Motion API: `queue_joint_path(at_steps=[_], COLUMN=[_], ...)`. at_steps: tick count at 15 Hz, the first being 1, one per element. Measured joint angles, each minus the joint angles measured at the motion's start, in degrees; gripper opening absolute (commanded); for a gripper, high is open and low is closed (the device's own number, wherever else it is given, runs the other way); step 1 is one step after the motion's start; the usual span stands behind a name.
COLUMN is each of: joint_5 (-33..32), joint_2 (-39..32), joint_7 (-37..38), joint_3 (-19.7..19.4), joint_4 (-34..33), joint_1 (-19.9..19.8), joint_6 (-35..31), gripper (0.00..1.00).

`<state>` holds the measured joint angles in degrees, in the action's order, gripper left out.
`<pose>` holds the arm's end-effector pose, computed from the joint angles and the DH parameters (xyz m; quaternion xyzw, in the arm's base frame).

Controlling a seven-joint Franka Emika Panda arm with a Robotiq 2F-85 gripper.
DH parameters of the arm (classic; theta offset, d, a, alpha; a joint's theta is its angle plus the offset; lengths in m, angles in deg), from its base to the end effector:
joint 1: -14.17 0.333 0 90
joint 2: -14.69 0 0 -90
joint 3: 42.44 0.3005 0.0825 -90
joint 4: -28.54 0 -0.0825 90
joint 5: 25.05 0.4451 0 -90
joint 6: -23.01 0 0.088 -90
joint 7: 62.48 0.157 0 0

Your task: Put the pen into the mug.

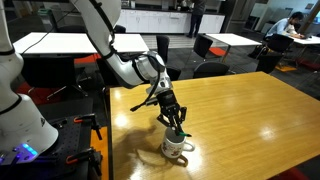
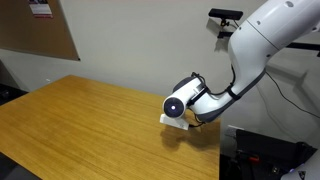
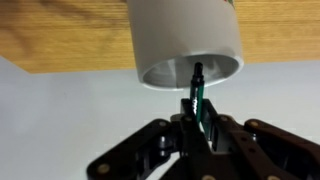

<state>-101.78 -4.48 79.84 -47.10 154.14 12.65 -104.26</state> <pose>0.5719 -0.1349 0.1319 0.6383 -0.6181 0.3636 0.2799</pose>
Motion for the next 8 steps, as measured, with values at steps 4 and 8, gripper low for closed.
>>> queue_joint_path(at_steps=[4, 8], joint_5=[-0.07, -0.70], joint_2=[-0.57, -1.44], joint_7=[0.00, 0.00], joint_3=[0.66, 1.29], joint_4=[-0.39, -0.98], joint_1=[0.67, 1.45], joint_6=[4.06, 7.65], gripper=[0.03, 0.03])
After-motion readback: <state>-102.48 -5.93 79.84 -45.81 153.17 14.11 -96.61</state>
